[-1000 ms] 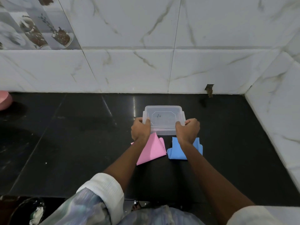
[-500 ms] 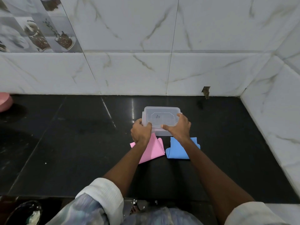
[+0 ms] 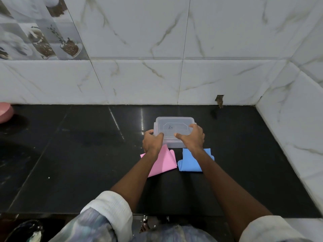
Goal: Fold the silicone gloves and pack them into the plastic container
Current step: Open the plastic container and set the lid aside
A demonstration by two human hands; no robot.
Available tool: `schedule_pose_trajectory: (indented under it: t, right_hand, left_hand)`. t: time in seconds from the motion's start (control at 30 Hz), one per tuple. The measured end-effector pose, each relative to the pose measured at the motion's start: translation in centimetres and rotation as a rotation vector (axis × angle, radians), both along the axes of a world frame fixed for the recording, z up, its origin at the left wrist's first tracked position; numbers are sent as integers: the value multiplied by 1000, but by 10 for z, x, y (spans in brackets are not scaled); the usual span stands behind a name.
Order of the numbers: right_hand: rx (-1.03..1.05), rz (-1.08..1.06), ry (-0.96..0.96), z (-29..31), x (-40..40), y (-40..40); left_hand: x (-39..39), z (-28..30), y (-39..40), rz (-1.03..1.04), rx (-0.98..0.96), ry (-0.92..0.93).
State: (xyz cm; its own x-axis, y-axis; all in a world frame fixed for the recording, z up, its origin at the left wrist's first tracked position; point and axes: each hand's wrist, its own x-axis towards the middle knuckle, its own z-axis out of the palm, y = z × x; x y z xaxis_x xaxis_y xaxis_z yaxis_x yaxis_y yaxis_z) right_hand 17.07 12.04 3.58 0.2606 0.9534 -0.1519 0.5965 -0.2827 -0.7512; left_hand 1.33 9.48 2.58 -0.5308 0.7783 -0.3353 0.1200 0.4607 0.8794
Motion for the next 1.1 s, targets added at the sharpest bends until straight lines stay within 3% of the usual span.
schedule_pose_trajectory:
  t: [0.23, 0.4, 0.53, 0.63, 0.73, 0.87, 1.0, 1.1]
  right_hand:
    - [-1, -57, 67, 2, 1, 2]
    - [29, -172, 238, 3, 1, 5]
    - [165, -301, 268, 5, 5, 4]
    - [287, -378, 406, 11, 2, 3]
    - [288, -275, 483, 18, -10, 4]
    - [222, -147, 400, 23, -38, 4]
    - [188, 32, 430, 26, -67, 8]
    - [54, 115, 752, 37, -89, 15]
  left_hand:
    - [-4, 7, 1, 5, 7, -49]
    - [-1, 12, 2, 2, 94, 175]
    - [-2, 13, 1, -48, 192, -241]
    - [-8, 10, 0, 26, 176, -468]
    - [-15, 6, -1, 180, 168, -670]
    - [-32, 12, -1, 294, 269, -908]
    - [-52, 17, -9, 74, 373, -734]
    - [-69, 18, -17, -60, 389, -373]
